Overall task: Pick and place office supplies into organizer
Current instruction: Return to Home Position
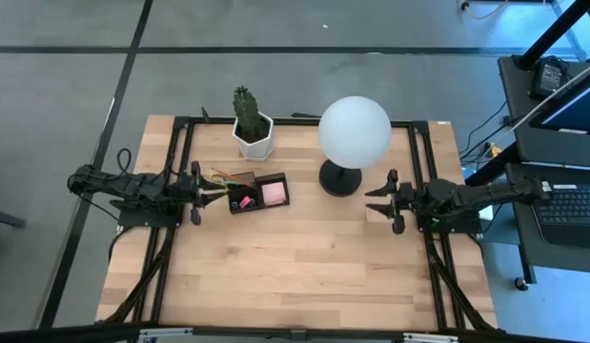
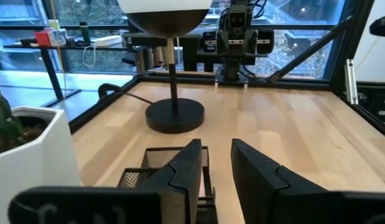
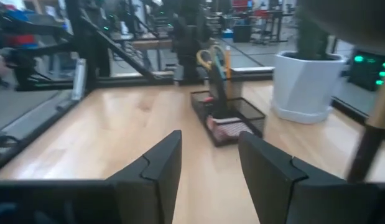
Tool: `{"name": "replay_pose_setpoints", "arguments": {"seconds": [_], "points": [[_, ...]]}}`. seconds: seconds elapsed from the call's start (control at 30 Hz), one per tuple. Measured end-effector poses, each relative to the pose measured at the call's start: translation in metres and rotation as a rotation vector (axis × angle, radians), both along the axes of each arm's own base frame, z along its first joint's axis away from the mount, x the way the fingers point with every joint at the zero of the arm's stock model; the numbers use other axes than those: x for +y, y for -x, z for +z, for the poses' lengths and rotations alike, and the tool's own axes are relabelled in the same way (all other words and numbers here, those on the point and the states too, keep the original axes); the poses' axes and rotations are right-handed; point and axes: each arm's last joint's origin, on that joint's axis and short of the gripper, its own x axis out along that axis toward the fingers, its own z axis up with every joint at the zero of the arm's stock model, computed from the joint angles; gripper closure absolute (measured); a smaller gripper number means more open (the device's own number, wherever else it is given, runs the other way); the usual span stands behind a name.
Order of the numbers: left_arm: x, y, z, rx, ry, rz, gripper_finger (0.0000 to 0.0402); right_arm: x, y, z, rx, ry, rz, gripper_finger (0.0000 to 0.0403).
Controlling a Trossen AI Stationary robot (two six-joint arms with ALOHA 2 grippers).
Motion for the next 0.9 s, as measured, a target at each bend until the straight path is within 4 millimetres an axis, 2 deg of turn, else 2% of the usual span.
{"name": "replay_pose_setpoints", "arguments": {"seconds": [0.27,0.47,0.6,0.9], "points": [[0.001,0.000,0.000,0.005,-0.031,0.044,0.0320,-0.013,0.009,-0.003,0.019,0.008,-0.115,0.0241],[0.001,0.000,-0.001,0.009,-0.039,0.046,0.0320,-0.019,0.015,0.003,-0.041,0.083,-0.170,0.0241],[0.001,-0.004,-0.015,0.037,-0.038,0.057,0.0320,-0.021,0.016,0.004,-0.046,0.130,-0.195,0.0241],[0.000,-0.004,-0.014,0.013,-0.018,0.051,0.0320,-0.023,0.016,0.004,-0.039,0.138,-0.219,0.0241]]}}
